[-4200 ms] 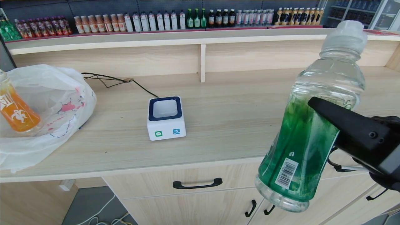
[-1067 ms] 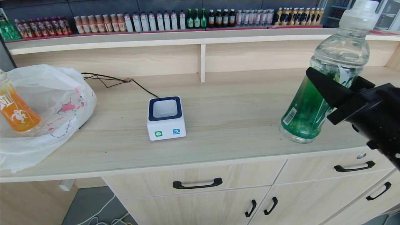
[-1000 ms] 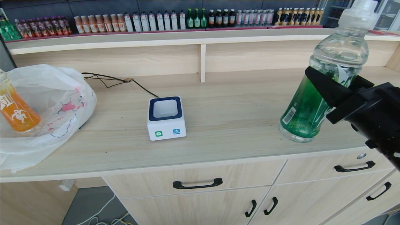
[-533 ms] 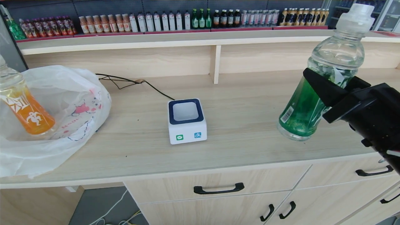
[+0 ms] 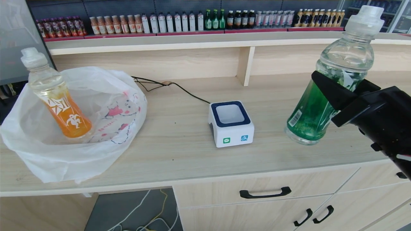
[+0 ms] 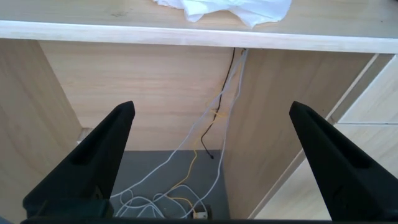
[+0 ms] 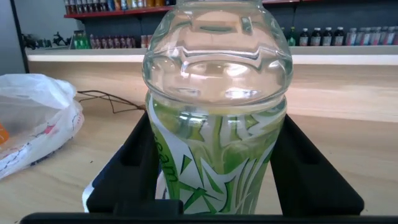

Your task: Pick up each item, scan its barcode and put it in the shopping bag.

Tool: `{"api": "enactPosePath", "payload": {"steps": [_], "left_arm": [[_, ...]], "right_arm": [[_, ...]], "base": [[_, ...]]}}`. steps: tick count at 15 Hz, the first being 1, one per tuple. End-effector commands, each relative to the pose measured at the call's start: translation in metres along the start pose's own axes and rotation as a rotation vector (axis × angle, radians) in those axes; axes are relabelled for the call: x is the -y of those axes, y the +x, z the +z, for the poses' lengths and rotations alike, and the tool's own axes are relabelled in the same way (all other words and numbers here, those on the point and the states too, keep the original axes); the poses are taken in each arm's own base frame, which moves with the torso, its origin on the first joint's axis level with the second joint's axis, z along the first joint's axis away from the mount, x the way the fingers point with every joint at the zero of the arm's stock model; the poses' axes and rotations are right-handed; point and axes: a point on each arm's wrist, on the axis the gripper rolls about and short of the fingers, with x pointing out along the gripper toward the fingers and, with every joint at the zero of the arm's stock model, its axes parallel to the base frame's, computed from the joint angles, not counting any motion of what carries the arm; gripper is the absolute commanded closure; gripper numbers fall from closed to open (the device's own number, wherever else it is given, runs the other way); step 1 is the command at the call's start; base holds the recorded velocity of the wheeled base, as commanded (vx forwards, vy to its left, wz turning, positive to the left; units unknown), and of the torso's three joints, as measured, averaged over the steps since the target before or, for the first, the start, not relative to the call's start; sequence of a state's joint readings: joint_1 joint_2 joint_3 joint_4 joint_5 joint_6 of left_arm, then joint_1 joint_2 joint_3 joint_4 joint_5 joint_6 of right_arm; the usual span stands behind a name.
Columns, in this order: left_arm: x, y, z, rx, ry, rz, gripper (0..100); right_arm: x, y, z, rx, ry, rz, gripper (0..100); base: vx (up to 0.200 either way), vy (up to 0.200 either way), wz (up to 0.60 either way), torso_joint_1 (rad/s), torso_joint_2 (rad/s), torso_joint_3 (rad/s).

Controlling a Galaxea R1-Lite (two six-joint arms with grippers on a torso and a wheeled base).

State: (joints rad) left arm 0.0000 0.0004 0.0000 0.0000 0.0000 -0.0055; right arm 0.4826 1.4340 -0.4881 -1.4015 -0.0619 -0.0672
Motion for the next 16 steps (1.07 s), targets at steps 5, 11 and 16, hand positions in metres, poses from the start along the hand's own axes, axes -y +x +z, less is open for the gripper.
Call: {"api": "enactPosePath", "payload": {"steps": [5,11,16], "left_arm": [[0.0000,0.0000,0.0000,0.000,-0.001,0.000,0],[0.0000,0.0000,0.0000,0.000,0.001,0.000,0],[0.0000,0.0000,0.0000,0.000,-0.001,0.000,0]], "right_arm": [[-0.0005,0.0024,-0.0033,-0.009,0.001,0.002,100],[-0.0007,0.0048,-0.0037,-0.008,0.001,0.002,100],[0.0064,0.0052,-0.0033,-0.006,-0.024,-0.027,100]], "base": [[0.000,0.200,0.00,0.000,0.00,-0.001],[0.000,0.033,0.00,0.001,0.00,-0.001],[0.000,0.000,0.00,0.000,0.00,0.000]]}}
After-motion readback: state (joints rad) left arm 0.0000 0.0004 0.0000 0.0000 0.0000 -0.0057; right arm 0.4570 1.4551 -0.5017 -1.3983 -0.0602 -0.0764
